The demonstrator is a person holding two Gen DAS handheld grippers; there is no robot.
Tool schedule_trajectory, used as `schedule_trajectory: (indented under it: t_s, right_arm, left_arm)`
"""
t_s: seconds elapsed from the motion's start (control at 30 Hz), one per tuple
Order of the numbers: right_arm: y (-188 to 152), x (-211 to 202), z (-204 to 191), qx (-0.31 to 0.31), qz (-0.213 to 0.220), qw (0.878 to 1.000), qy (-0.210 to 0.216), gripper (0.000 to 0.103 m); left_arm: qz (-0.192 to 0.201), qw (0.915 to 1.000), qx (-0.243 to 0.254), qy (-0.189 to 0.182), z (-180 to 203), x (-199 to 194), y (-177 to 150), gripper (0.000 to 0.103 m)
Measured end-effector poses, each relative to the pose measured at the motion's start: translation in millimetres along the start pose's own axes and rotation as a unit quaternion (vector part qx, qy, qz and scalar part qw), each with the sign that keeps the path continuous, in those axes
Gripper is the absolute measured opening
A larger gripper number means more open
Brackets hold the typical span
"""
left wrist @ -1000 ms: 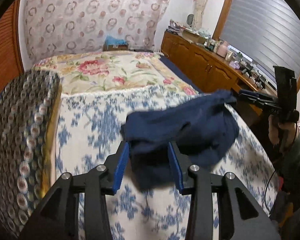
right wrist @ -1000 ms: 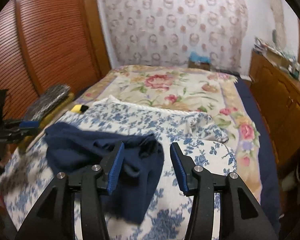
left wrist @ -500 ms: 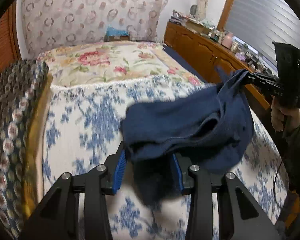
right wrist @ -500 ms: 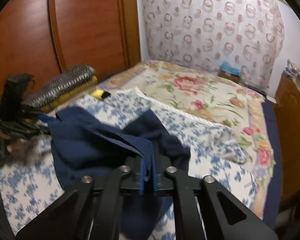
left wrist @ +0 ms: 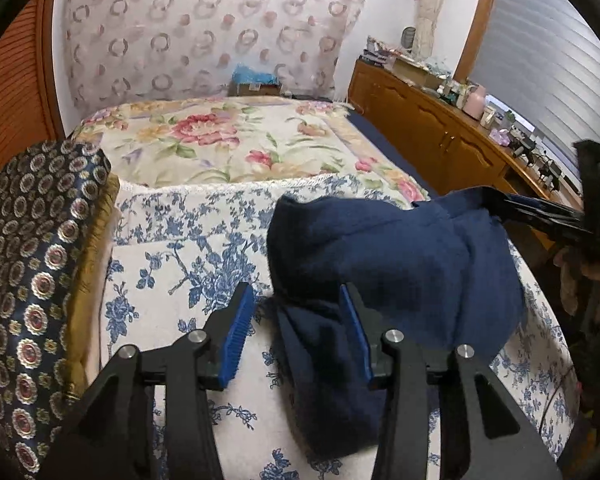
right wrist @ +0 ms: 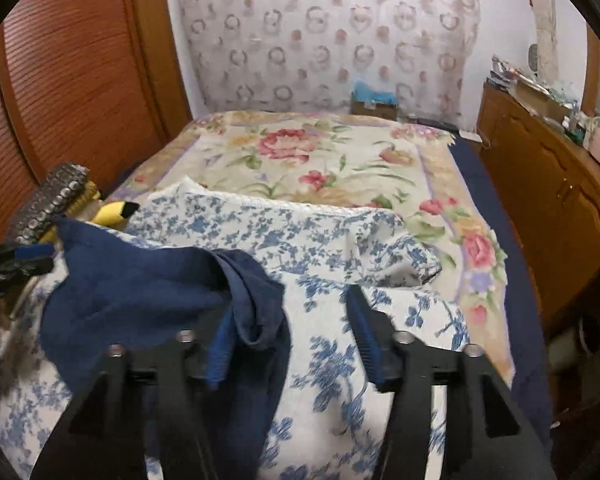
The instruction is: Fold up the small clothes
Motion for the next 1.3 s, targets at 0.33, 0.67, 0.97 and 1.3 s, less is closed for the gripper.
schedule_trajectory:
  t_s: [0.33,0.67,0.97,1.3]
  right_arm:
    - [-34.0,31.6,-10.9,0.051,-0.052,0.996,0.045,0.077]
    - [-47.7,51.0,-22.4,0.063,-0.077,0.990,0.099,0.052]
    - [-42.3,30.0,-31.2,0.050,-0.035,0.988,0.141,0.021]
    - [24.2,-38.7,-86.1,-0.032,0.062,0.984,0.162,0.020]
  left_arm:
    - [-0.049,0.9975,-0.050,-0.006,-23.1,36.3,-12.2,0.047]
    - [-0.063,0.9948,-0.063,-0.050,-16.2,39.5,-7.9,0.046]
    - [-0.021,0.9934,-0.072,-0.088,-12.1,10.7,1.1,0.006]
    - [0.118,0.9848,-0.075,-0.103,-16.5,-102.8,29.9,0.004]
Point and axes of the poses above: each gripper's, at about its wrist camera, not at the fingertips, and x roughly the way its jaws point, z to its right, y to its top, the point moved 1 cm from there along x, roughly the way its jaws point, and after that the axes turned 11 degrees about z, right-handed, at the moved point
